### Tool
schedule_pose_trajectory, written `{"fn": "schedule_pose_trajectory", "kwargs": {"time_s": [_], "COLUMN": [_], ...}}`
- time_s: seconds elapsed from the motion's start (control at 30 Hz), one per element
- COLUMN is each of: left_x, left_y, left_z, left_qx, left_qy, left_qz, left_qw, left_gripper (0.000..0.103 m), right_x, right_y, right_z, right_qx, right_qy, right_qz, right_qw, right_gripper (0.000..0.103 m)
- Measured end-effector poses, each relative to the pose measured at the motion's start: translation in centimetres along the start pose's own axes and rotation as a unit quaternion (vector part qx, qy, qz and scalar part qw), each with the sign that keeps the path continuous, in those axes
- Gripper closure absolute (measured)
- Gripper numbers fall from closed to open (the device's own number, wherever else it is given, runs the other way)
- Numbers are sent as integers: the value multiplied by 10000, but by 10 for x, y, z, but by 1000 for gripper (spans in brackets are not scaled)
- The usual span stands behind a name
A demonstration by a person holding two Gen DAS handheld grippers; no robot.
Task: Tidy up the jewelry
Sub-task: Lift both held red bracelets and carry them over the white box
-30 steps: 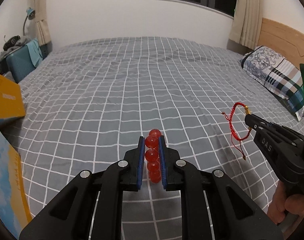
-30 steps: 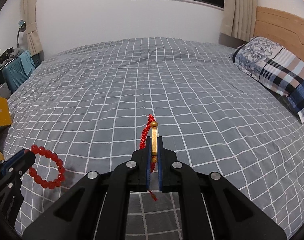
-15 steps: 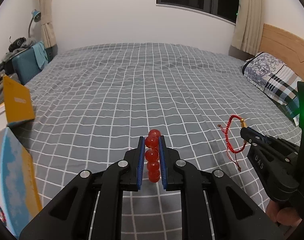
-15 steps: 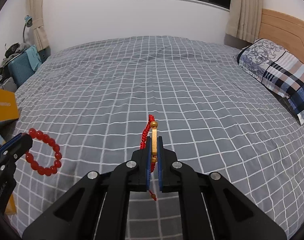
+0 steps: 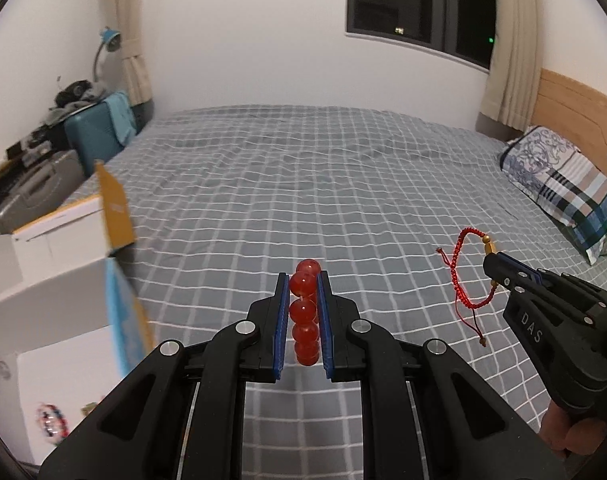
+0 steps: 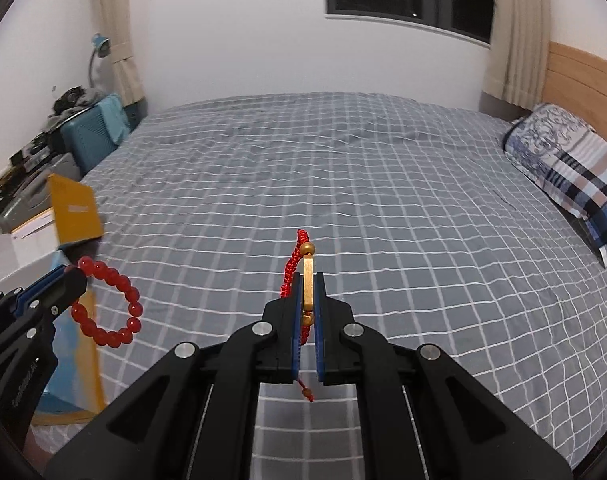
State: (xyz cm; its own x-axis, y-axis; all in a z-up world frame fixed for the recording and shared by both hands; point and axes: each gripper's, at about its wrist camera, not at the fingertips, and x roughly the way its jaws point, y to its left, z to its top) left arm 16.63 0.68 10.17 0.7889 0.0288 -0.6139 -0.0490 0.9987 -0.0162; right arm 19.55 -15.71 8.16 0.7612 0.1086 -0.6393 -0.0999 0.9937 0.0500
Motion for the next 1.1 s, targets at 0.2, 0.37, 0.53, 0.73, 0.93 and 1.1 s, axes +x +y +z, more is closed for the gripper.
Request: {"fn": "schedule_pose_trajectory", "kwargs": {"time_s": [0.2, 0.37, 0.53, 0.73, 0.93, 1.1], "left_x": [-37, -63, -84, -102, -114, -113], "left_y": [50, 91, 141, 191, 239, 272], "left_z": [0, -4, -14, -29, -46, -60], "left_qx": [-164, -294, -487, -680, -908, -1088], "left_qy": [-125, -175, -174, -137, -42, 157], "left_qz": [317, 587, 889, 1177, 1403, 1594], "left_qw": [9993, 9977, 9947, 9906, 9859, 9811], "left_gripper": [90, 90, 90, 90, 90, 90], "right_x": [-22, -36, -43, -50, -54, -53], "right_y": [51, 99, 150, 208, 266, 302], "right_z": [5, 3, -4, -13, -26, -38], "right_qx": [-216, -420, -640, -935, -1255, -1471], "right_qy": [-46, -81, -77, -96, -18, 79], "right_qz": [239, 493, 733, 1002, 1273, 1448], "right_qw": [9995, 9979, 9952, 9905, 9839, 9784], "right_gripper": [99, 99, 99, 99, 99, 99]}}
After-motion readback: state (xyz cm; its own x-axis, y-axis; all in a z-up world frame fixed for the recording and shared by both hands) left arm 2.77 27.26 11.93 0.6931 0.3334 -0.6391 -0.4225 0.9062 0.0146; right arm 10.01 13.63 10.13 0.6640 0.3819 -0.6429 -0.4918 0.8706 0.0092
